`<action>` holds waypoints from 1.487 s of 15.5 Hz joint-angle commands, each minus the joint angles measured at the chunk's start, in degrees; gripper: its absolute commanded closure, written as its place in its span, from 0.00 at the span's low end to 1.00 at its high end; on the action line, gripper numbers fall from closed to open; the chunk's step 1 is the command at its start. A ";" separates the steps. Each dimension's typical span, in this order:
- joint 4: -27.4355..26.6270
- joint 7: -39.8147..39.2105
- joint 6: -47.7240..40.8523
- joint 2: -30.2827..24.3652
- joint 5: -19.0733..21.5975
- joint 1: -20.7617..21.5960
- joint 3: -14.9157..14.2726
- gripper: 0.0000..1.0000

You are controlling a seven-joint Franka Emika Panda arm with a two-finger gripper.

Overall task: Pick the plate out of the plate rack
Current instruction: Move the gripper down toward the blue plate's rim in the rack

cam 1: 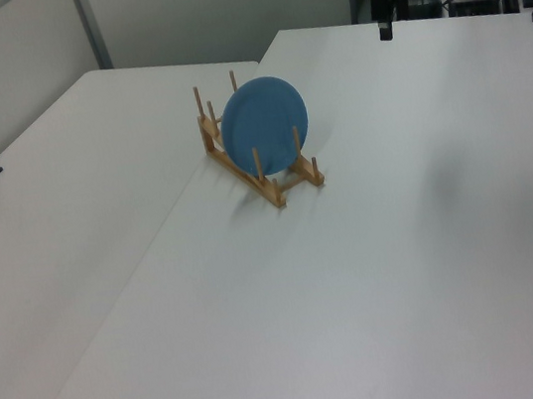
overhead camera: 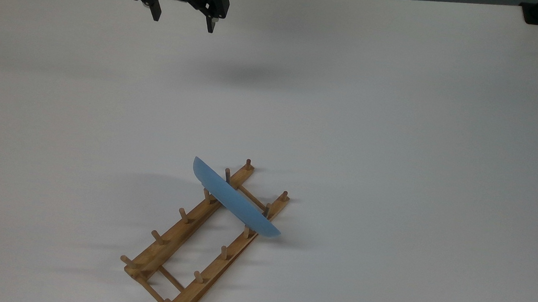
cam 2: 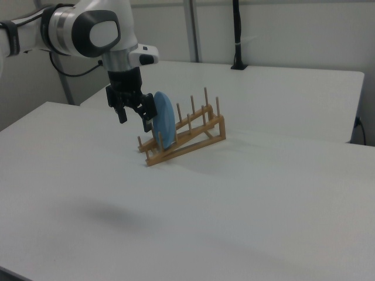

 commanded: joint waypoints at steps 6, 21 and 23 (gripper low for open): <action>0.70 -1.81 -1.76 -0.67 0.22 -1.87 -0.34 0.00; 2.80 -3.66 13.15 3.46 -3.20 -0.03 0.19 0.00; 2.89 -3.58 20.71 4.34 -6.97 2.07 0.19 0.00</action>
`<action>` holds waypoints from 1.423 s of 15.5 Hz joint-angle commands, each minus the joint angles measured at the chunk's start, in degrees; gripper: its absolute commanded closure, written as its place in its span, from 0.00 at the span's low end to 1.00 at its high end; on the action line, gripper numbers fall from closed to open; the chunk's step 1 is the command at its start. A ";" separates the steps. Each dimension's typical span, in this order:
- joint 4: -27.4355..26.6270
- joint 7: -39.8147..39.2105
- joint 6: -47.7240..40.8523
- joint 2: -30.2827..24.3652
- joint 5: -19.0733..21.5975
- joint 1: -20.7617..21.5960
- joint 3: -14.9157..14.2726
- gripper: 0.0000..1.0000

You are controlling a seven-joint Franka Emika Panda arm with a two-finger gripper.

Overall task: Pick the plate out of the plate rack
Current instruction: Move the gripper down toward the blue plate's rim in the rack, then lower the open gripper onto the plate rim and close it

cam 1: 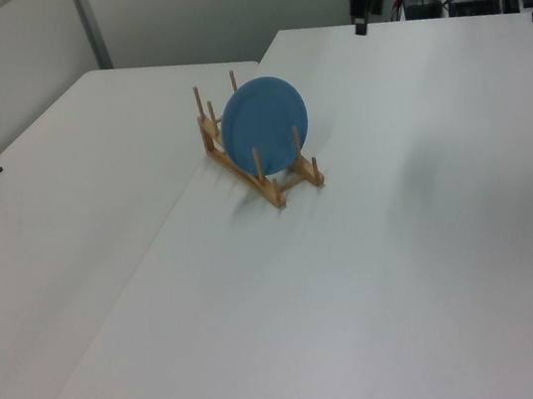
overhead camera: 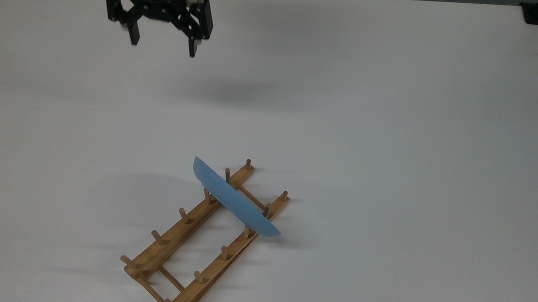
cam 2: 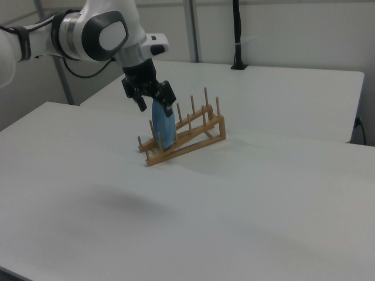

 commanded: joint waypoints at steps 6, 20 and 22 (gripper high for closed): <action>8.52 -0.47 18.82 11.04 -13.37 10.75 -3.24 0.06; 13.81 -0.03 30.86 23.36 -17.15 25.27 -18.63 0.17; 13.73 0.06 30.87 23.46 -19.25 25.27 -18.54 0.21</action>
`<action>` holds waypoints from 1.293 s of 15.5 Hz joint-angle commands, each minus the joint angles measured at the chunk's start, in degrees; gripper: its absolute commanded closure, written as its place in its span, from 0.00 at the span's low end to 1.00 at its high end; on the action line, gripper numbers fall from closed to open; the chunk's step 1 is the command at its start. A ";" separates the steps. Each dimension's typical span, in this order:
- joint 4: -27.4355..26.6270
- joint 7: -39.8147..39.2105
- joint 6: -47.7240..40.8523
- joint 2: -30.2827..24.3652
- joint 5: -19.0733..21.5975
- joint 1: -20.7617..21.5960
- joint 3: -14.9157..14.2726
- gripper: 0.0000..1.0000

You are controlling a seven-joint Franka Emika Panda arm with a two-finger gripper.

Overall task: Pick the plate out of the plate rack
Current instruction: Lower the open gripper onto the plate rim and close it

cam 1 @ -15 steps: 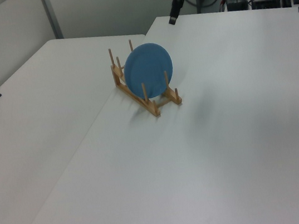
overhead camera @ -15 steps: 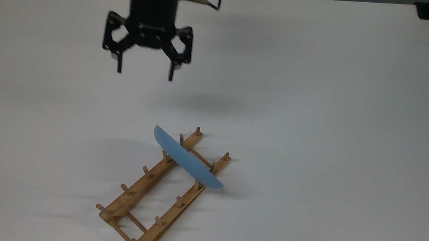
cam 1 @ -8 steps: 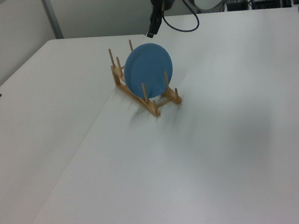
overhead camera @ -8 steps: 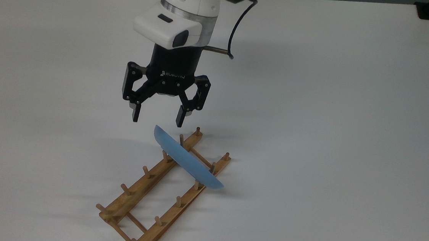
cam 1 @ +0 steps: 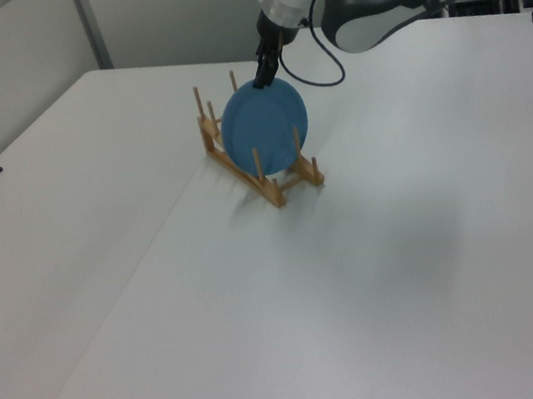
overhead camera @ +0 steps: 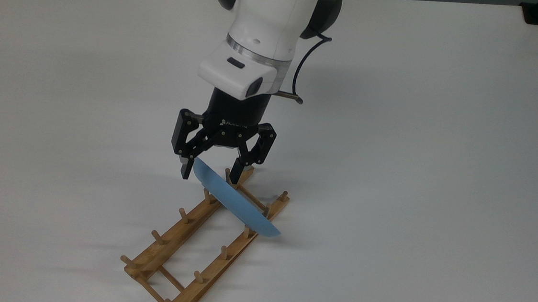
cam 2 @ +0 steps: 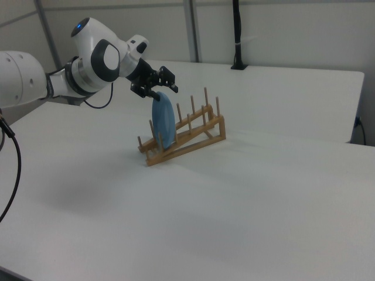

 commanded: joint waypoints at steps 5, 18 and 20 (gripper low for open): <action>0.66 0.00 1.08 1.16 -10.04 0.95 -1.46 0.61; -0.31 0.00 1.17 0.37 -12.69 1.21 -0.76 1.00; -0.22 0.00 1.08 -0.42 -12.86 1.12 -0.76 1.00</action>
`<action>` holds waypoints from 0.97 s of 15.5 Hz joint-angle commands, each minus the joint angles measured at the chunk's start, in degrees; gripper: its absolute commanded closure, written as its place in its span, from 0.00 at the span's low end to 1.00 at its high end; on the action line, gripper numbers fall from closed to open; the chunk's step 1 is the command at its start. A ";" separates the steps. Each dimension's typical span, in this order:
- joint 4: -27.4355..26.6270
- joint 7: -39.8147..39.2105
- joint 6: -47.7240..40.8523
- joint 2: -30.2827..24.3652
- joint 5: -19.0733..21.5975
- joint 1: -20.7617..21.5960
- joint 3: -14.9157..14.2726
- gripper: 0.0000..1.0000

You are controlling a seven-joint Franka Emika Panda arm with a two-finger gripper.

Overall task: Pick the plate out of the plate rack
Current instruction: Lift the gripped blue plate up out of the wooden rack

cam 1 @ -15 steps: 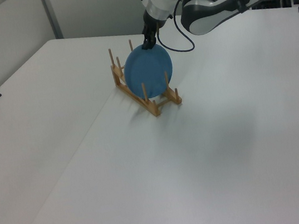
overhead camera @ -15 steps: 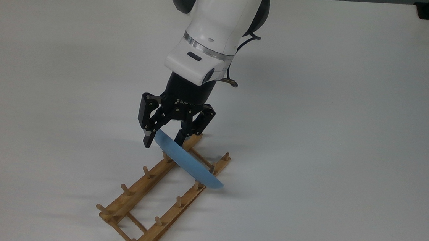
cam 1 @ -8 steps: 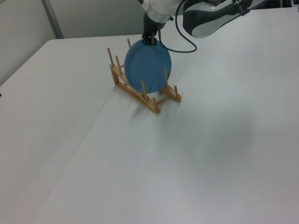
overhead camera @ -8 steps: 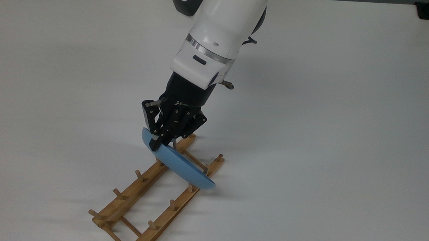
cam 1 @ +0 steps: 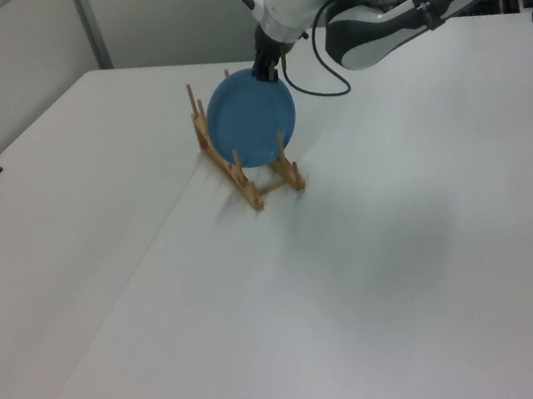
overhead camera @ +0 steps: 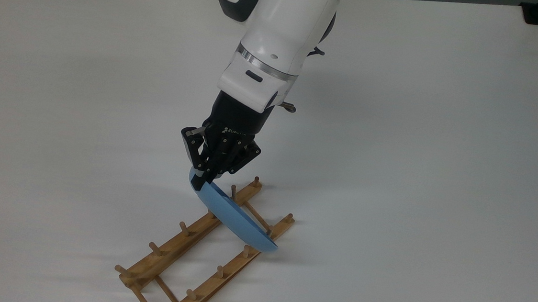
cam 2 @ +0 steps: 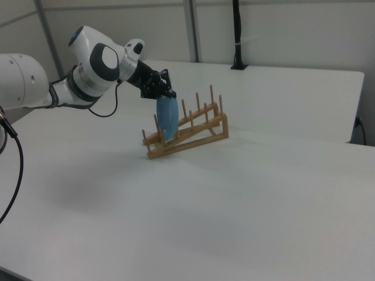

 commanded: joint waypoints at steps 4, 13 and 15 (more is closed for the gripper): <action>-0.59 0.06 0.81 -3.42 -2.07 0.89 -0.75 1.00; -1.56 7.78 0.81 -9.04 1.96 -1.56 0.38 1.00; -2.00 8.41 0.55 -10.44 9.13 -5.85 4.67 1.00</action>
